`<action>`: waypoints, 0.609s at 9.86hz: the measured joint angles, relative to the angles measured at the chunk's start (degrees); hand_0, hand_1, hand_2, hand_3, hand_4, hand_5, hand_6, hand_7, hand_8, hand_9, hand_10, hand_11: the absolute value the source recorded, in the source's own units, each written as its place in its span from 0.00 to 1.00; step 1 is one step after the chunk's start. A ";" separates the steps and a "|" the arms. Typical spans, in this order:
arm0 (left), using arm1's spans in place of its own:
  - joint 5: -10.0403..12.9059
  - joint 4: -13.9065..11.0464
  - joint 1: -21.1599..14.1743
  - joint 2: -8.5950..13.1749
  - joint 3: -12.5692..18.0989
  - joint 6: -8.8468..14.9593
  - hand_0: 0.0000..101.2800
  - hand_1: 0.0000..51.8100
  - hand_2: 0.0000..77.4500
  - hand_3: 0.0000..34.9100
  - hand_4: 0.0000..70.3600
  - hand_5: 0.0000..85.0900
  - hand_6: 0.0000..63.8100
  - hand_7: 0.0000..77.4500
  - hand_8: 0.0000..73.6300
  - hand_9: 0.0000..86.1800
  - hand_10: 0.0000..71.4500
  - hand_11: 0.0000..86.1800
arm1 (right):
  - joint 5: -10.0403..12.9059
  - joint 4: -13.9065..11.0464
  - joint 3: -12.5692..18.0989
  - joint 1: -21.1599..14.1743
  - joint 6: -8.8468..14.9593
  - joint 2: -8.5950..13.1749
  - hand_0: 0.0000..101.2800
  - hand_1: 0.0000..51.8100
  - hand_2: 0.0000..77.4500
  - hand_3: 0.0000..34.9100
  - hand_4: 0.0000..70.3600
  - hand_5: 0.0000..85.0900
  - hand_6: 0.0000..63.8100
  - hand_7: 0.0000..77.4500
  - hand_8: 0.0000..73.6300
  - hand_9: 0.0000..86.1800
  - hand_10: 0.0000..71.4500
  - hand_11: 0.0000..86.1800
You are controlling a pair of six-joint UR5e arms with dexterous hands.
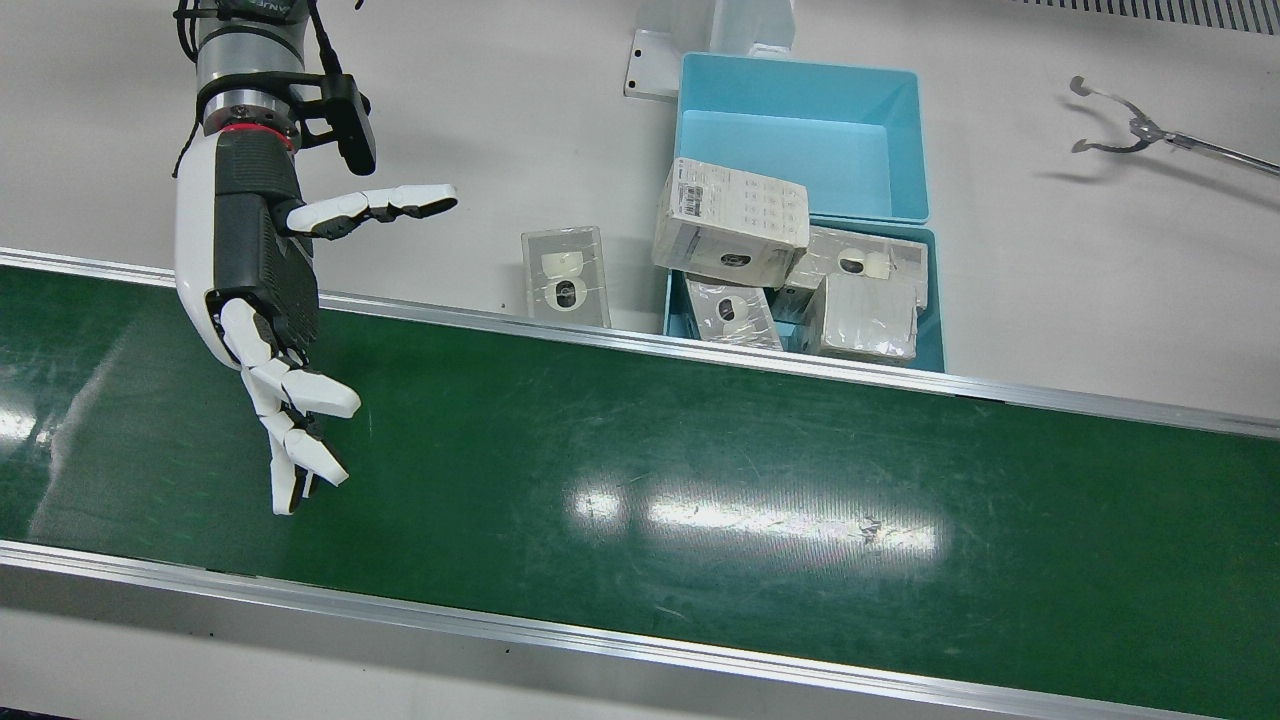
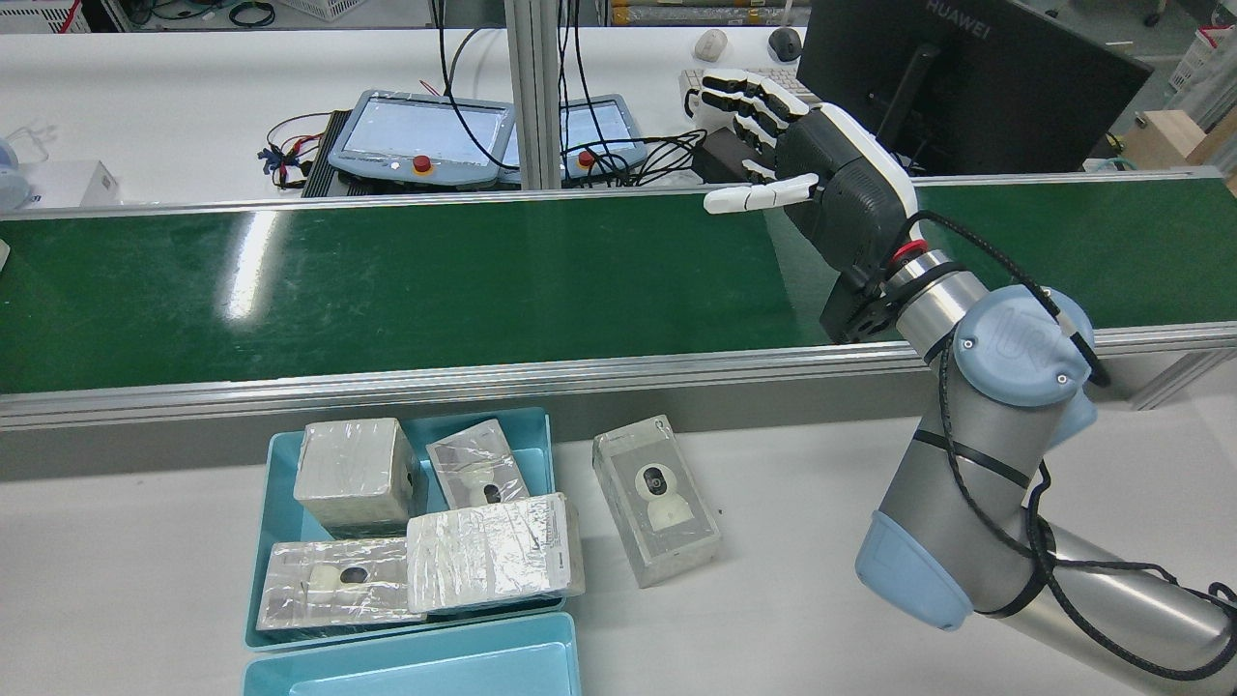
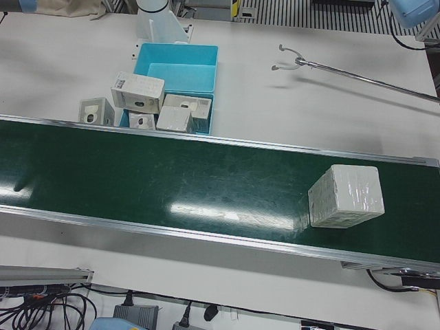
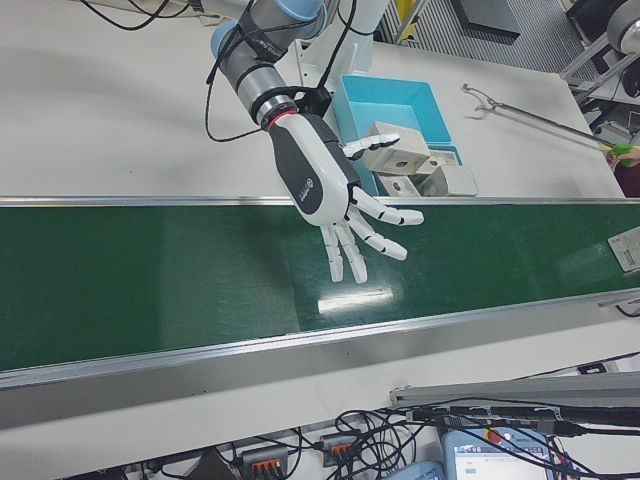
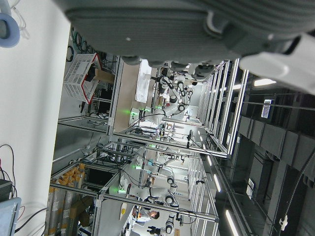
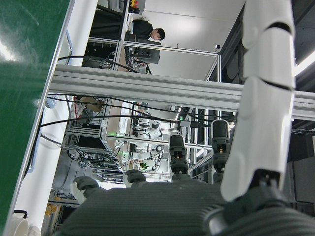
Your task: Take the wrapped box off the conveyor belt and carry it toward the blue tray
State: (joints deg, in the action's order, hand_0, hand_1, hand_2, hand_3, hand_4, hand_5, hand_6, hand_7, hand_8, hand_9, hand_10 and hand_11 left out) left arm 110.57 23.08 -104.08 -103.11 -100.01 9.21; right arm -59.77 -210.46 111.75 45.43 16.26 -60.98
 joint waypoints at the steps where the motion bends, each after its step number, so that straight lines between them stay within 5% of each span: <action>1: 0.00 0.00 0.00 0.00 0.00 0.00 0.00 0.00 0.01 0.00 0.00 0.01 0.00 0.01 0.01 0.00 0.01 0.00 | 0.00 -0.02 0.02 0.07 -0.20 -0.30 0.45 0.27 0.13 0.89 0.21 0.26 0.00 0.23 0.00 0.03 0.01 0.02; 6: 0.00 0.00 0.00 0.00 0.00 0.00 0.00 0.00 0.01 0.00 0.00 0.01 0.00 0.01 0.00 0.01 0.00 0.00 | 0.08 0.25 0.09 0.92 -1.85 -1.63 0.42 0.17 0.14 0.86 0.09 0.27 0.00 0.22 0.00 0.06 0.03 0.01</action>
State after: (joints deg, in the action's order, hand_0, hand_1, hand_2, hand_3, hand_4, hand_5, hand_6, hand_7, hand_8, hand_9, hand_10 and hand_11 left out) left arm 110.57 23.08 -104.08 -103.11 -100.01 9.21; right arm -59.69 -210.21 111.84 46.35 14.41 -62.61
